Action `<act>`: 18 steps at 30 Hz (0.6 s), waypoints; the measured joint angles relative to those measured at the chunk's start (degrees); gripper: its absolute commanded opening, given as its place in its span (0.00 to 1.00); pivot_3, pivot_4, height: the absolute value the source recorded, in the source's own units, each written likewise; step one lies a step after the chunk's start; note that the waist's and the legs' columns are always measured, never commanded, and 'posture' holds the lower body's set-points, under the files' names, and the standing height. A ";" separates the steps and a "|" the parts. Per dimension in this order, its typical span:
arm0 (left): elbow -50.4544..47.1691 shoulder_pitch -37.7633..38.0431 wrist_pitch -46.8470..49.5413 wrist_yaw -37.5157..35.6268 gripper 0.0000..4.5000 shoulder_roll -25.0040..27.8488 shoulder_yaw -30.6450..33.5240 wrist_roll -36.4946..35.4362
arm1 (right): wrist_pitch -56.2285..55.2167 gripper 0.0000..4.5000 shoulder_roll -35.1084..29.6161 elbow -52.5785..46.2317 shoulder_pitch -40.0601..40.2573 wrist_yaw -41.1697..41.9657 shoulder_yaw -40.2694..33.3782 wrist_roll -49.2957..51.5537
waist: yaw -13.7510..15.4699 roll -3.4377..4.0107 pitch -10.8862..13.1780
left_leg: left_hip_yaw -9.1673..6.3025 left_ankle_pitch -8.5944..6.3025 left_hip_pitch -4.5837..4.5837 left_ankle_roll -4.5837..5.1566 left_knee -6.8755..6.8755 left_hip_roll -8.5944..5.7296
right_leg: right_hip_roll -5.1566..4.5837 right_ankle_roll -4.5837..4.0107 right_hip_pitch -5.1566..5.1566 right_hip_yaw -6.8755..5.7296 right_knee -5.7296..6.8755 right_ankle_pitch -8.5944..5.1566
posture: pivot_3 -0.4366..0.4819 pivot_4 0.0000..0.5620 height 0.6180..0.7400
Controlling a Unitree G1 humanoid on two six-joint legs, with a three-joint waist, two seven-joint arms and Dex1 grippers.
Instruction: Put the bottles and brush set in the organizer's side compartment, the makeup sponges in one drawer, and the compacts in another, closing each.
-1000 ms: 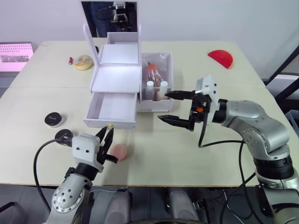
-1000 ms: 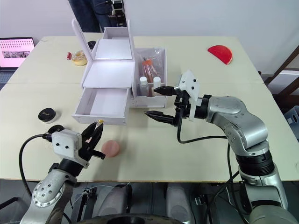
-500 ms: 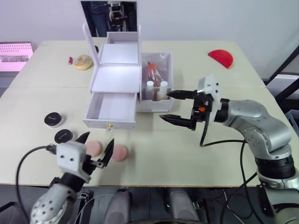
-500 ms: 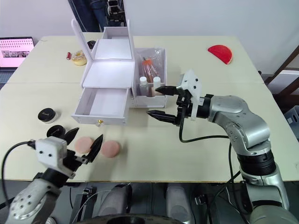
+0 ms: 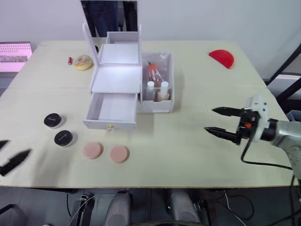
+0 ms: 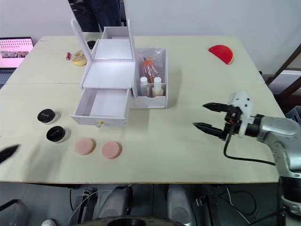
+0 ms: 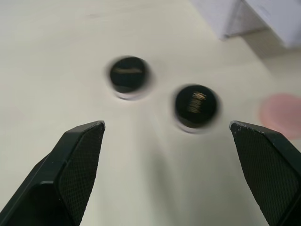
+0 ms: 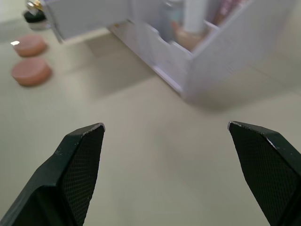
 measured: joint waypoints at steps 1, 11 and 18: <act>5.27 -2.27 -1.81 -2.03 0.99 2.07 -0.03 1.34 | -0.51 1.00 -0.60 0.83 2.35 1.04 -2.16 0.03 | 0.03 0.01 0.01 | 0.01 0.00 -0.01 0.00 -0.04 0.00 | 0.00 -0.05 0.00 0.00 0.00 0.03 | 0.48 0.27 1.00; 30.05 -18.70 -10.56 -10.83 0.99 9.80 -6.40 8.74 | 0.84 1.00 -2.93 5.42 13.11 5.81 -19.62 3.82 | -0.43 0.02 0.01 | 0.10 -0.01 0.23 -0.02 -0.15 0.08 | 0.00 0.04 0.03 0.00 0.07 -0.03 | 0.48 0.27 1.00; 32.61 -23.01 -11.70 -13.45 0.99 10.00 -9.59 10.96 | 1.55 1.00 -0.92 1.74 13.24 3.76 -18.50 4.65 | -1.36 0.01 0.02 | 0.12 -0.01 0.24 -0.02 -0.20 0.11 | 0.00 0.02 0.04 0.00 0.14 -0.01 | 0.48 0.27 1.00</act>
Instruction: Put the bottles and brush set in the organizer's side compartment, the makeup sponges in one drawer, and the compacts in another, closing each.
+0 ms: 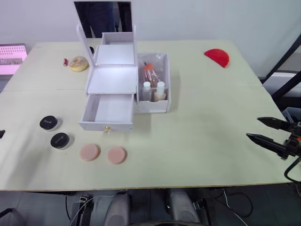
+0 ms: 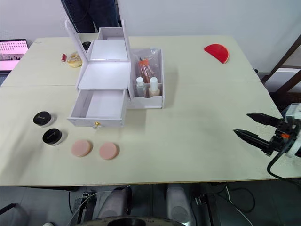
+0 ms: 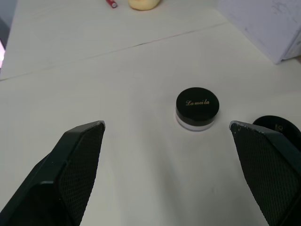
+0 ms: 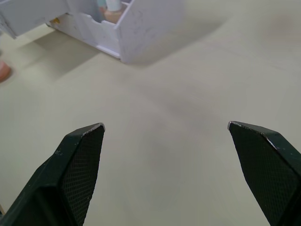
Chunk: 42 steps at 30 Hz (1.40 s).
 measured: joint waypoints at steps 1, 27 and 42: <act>-0.36 0.22 0.11 -0.12 0.99 0.00 -0.17 0.12 | 0.42 1.00 0.04 -0.98 -0.09 -0.52 0.51 0.14 | -0.13 0.01 0.01 | 0.01 0.00 0.00 0.00 -0.01 0.00 | 0.00 0.00 0.00 0.01 0.00 0.01 | 0.48 0.27 1.00; -83.25 30.61 12.14 39.79 0.99 -47.96 -33.19 9.70 | 9.58 1.00 5.18 -19.89 -26.30 -10.23 33.68 5.93 | 1.63 -0.29 -0.05 | 0.00 0.00 0.07 0.00 0.38 0.03 | 0.07 -0.09 0.29 0.06 -0.02 0.08 | 0.48 0.27 1.00; -75.98 23.68 12.88 52.00 0.99 -49.98 -48.16 23.35 | 13.46 1.00 4.16 -21.16 -28.02 -11.23 33.22 8.00 | 1.68 -0.21 -0.07 | 0.00 0.00 0.04 0.01 0.36 0.03 | 0.07 -0.09 0.26 0.04 -0.02 0.08 | 0.48 0.27 1.00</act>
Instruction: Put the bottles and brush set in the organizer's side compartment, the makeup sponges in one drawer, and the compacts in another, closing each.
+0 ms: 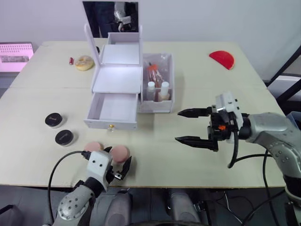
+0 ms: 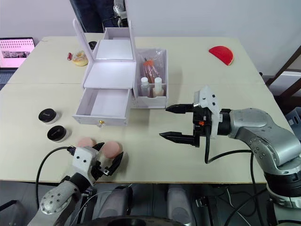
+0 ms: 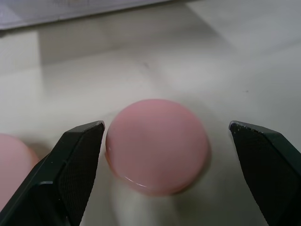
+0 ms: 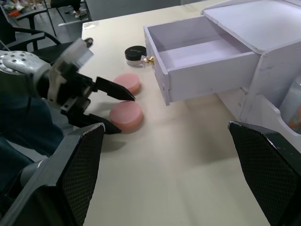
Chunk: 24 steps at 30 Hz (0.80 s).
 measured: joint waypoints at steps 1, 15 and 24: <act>0.19 -0.25 0.23 0.14 0.99 0.12 0.00 0.11 | 0.18 1.00 0.00 -0.01 0.00 -0.24 -0.14 0.23 | 0.00 0.01 0.00 | 0.00 0.00 0.00 0.00 0.00 0.00 | 0.00 0.00 0.00 0.00 0.00 0.00 | 0.48 0.27 1.00; 1.18 -2.37 3.48 -0.62 0.69 1.91 0.11 -0.92 | 1.30 1.00 0.00 -1.67 0.13 -2.57 -1.02 0.94 | 0.04 0.18 -0.10 | 0.00 0.00 0.02 0.00 0.01 0.00 | 0.00 0.01 0.01 0.00 0.02 0.00 | 0.48 0.27 1.00; 0.96 -1.74 2.30 -2.77 0.59 3.56 1.64 -3.51 | 1.38 1.00 0.11 -2.04 0.55 -3.22 -1.02 0.90 | 0.02 0.17 -0.10 | 0.00 0.00 -0.01 0.00 -0.02 0.00 | 0.00 0.00 -0.02 0.00 0.00 0.00 | 0.48 0.27 1.00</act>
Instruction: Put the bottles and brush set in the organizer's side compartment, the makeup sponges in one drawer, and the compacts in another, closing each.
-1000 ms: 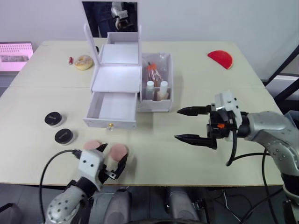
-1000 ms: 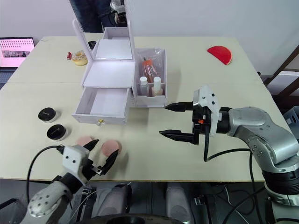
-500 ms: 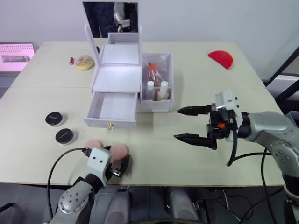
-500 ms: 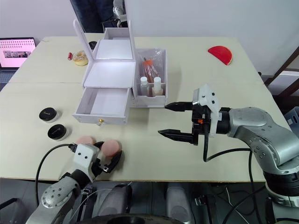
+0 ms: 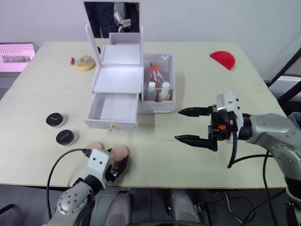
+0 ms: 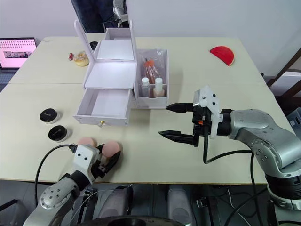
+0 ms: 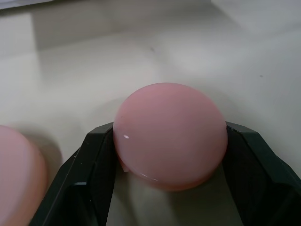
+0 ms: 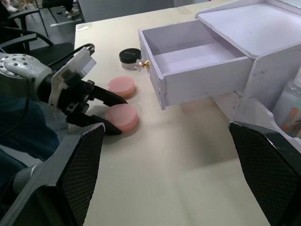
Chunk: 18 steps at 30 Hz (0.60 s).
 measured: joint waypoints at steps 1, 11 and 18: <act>-0.26 0.08 -0.12 -0.62 0.59 0.41 0.82 -0.65 | 0.00 1.00 0.03 0.00 0.03 -0.11 0.00 -0.01 | -0.04 0.00 0.00 | 0.00 0.00 0.00 0.00 0.00 0.00 | 0.00 0.00 0.00 0.00 0.00 0.00 | 0.48 0.27 1.00; -8.59 3.93 4.68 -20.95 0.59 19.97 28.22 -26.83 | -0.83 1.00 1.50 -0.03 0.65 -1.36 0.86 -1.08 | -0.13 -0.02 0.06 | 0.01 0.00 -0.03 0.00 -0.10 0.02 | 0.00 -0.02 -0.14 -0.01 0.04 0.00 | 0.48 0.27 1.00; 4.56 -8.09 16.02 -35.29 0.59 41.00 45.64 -48.58 | -2.68 1.00 2.80 0.02 2.17 -1.88 1.55 -2.57 | 0.18 0.00 0.16 | -0.09 0.01 -0.05 0.00 0.00 0.01 | 0.01 -0.02 -0.10 -0.08 0.04 -0.01 | 0.48 0.27 1.00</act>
